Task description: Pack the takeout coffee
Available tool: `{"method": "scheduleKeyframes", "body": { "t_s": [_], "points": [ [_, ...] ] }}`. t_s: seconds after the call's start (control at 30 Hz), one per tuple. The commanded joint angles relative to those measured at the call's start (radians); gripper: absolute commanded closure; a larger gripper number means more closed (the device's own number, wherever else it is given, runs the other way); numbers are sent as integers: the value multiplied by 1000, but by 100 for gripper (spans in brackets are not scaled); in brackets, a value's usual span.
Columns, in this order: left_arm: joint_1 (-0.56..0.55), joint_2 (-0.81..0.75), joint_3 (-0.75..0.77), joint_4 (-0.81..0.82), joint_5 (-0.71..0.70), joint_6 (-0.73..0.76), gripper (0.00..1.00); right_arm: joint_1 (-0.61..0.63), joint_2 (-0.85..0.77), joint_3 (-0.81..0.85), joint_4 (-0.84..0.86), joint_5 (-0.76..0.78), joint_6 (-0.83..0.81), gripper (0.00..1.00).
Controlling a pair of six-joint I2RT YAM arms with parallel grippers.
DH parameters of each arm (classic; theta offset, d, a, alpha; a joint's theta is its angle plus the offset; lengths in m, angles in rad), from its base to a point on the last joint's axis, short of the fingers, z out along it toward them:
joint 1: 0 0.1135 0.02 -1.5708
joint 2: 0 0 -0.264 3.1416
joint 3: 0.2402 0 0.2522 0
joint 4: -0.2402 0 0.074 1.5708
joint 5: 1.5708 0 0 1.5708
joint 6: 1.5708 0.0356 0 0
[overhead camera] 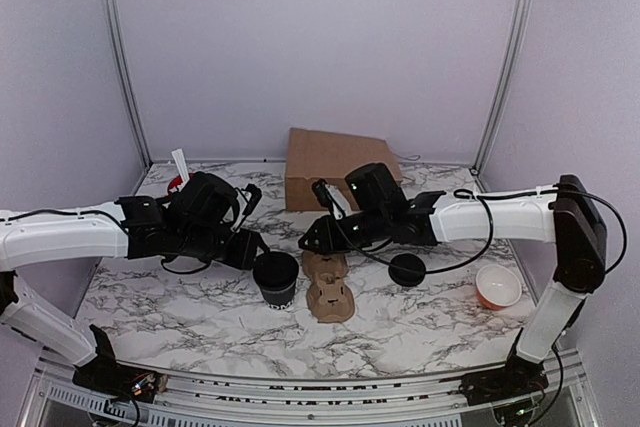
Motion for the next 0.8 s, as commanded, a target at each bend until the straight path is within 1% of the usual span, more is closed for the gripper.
{"method": "scheduleKeyframes", "body": {
  "t_s": [0.0, 0.13, 0.3, 0.77],
  "points": [
    [-4, -76, -28, -47, 4, -34, 62, 13, 38, 87, -109, 46, -94, 72],
    [-8, -121, -79, -50, 42, -80, 64, 16, 62, 110, -129, 51, -120, 71],
    [-34, -114, -108, -37, 54, -114, 69, 26, 86, 139, -149, 65, -136, 71],
    [-47, -24, -59, -19, 8, -123, 80, 45, 80, 137, -161, 96, -130, 72]
  ]
}}
